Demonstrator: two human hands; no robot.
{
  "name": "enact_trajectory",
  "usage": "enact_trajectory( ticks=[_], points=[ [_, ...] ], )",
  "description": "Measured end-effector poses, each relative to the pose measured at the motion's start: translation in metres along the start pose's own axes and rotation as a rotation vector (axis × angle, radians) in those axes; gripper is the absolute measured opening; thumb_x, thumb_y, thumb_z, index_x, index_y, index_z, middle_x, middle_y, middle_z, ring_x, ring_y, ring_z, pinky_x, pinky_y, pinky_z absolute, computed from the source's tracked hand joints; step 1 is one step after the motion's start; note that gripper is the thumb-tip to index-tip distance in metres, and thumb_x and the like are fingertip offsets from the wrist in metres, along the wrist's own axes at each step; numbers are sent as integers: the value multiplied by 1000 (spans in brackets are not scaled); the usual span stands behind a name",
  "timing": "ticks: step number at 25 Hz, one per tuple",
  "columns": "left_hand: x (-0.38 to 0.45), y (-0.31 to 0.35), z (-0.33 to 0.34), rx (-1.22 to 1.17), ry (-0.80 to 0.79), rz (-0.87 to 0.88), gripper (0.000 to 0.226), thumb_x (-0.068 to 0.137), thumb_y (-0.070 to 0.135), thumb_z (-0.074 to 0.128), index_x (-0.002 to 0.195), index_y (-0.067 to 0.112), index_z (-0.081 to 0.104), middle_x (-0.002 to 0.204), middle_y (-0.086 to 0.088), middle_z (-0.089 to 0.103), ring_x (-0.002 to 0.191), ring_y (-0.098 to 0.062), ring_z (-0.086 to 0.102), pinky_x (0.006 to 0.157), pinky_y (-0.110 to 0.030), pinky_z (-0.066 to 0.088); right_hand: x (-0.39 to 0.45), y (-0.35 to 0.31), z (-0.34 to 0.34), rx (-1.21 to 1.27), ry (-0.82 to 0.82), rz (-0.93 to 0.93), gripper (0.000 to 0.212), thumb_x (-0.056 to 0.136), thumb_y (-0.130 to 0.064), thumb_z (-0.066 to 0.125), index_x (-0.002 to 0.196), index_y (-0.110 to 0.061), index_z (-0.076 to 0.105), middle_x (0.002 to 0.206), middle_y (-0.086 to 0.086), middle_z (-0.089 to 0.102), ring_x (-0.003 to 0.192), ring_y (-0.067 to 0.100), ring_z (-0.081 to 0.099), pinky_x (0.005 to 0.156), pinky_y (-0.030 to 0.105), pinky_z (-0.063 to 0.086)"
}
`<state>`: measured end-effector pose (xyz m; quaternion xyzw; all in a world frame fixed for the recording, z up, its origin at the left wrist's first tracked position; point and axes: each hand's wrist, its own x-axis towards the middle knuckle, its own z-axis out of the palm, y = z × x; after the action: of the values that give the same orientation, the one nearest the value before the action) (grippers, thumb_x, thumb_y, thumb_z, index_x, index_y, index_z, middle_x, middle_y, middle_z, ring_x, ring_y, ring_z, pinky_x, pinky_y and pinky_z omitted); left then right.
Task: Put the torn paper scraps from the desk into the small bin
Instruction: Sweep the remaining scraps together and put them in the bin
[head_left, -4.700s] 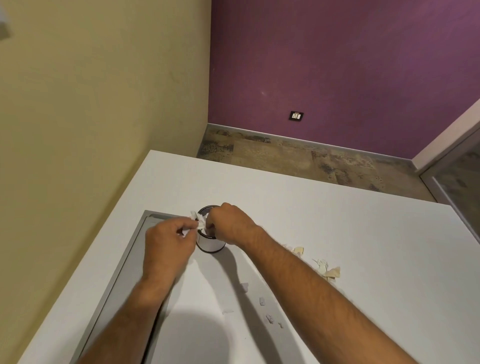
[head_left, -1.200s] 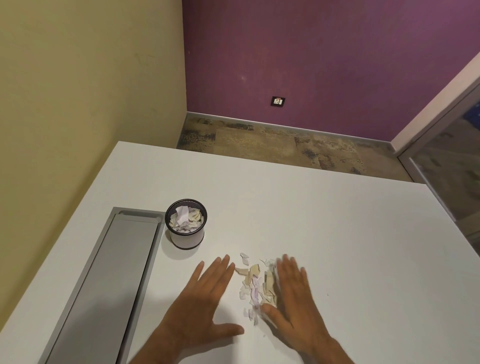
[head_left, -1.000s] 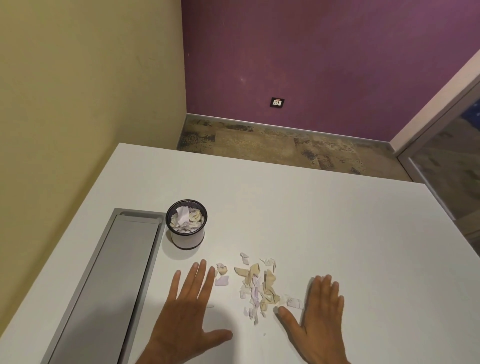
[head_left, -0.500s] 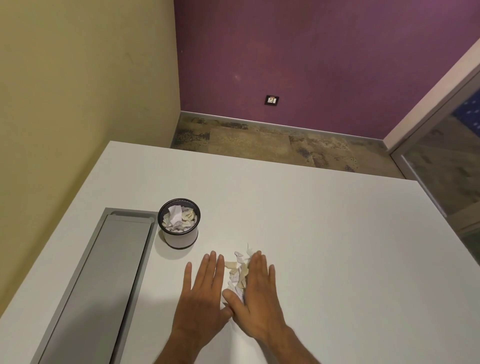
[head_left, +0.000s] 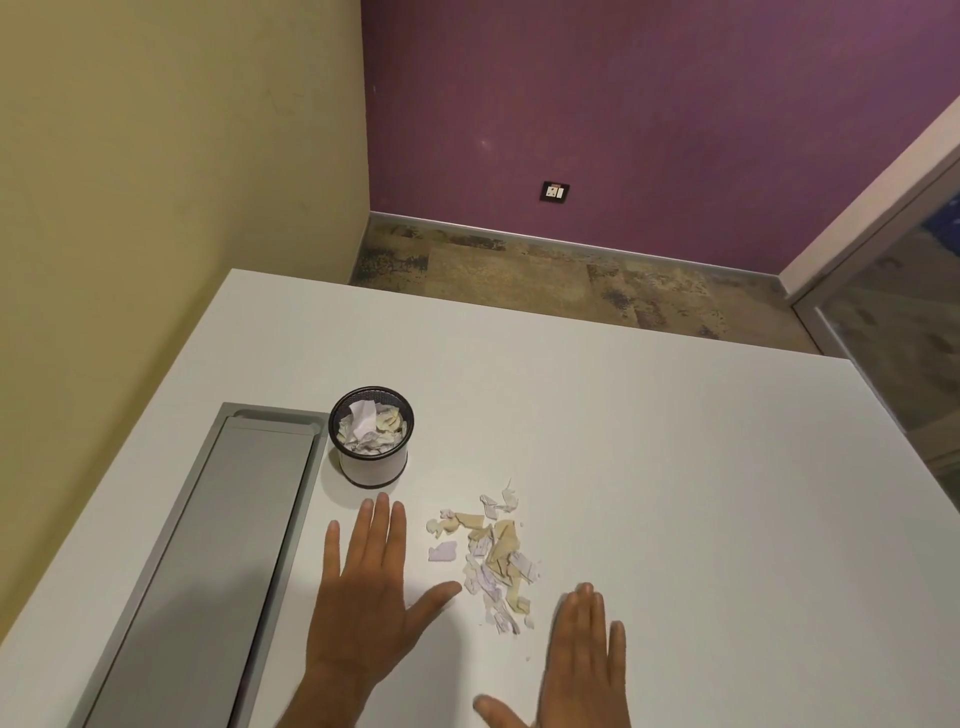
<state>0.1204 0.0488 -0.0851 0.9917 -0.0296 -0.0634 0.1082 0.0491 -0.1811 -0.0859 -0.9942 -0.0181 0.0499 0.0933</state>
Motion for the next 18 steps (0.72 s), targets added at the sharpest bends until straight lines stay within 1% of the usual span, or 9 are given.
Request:
enact_trajectory(
  ticks=[3, 6, 9, 12, 14, 16, 18],
  points=[
    [1, 1, 3, 1, 2, -31, 105, 76, 88, 31, 148, 12, 36, 155, -13, 35, 144, -33, 32, 116, -62, 19, 19, -13, 1, -30, -49, 54, 136, 62, -96, 38, 146, 9, 21, 158, 23, 17, 148, 36, 11, 112, 60, 15],
    [3, 1, 3, 4, 7, -38, 107, 73, 90, 31, 148, 13, 36, 154, -13, 37, 142, -35, 35, 115, -64, 19, 48, -26, -5, -47, -74, 70, 130, 66, -95, 33, 149, 3, 18, 159, 20, 12, 149, 35, 8, 114, 60, 11],
    [3, 4, -2, 24, 18, -48, 105, 76, 89, 28, 147, 12, 37, 153, -13, 37, 142, -34, 36, 115, -64, 21, 71, -31, -10, -27, -102, 31, 127, 68, -95, 27, 151, -1, 11, 161, 16, 3, 150, 31, -2, 118, 58, 3],
    [-7, 1, -4, -3, 63, -49, 100, 80, 85, 27, 147, 11, 37, 155, -11, 33, 143, -32, 34, 113, -64, 27, 88, -23, -12, 13, -93, -83, 123, 70, -94, 25, 152, -7, -4, 160, 8, -13, 149, 23, -15, 119, 51, -7],
    [-25, -2, 4, -35, 93, -51, 102, 78, 84, 30, 146, 8, 38, 156, -13, 32, 146, -30, 28, 112, -65, 26, 103, -14, -17, 95, -107, -182, 117, 75, -89, 28, 152, -9, -10, 159, 3, -20, 148, 18, -18, 120, 44, -13],
    [-48, 1, 14, -53, 120, -58, 107, 73, 87, 33, 143, 6, 40, 157, -12, 31, 151, -22, 13, 111, -65, 22, 120, -9, -25, 158, -140, -254, 112, 78, -84, 31, 152, -9, -9, 160, 3, -17, 148, 16, -18, 119, 39, -15],
    [-63, 10, 23, -60, 131, -56, 111, 68, 91, 33, 140, 6, 40, 158, -10, 24, 152, -17, 2, 109, -64, 23, 132, -12, -30, 161, -171, -314, 111, 79, -83, 32, 152, -9, -7, 162, 6, -12, 147, 14, -19, 120, 39, -14]
  ],
)
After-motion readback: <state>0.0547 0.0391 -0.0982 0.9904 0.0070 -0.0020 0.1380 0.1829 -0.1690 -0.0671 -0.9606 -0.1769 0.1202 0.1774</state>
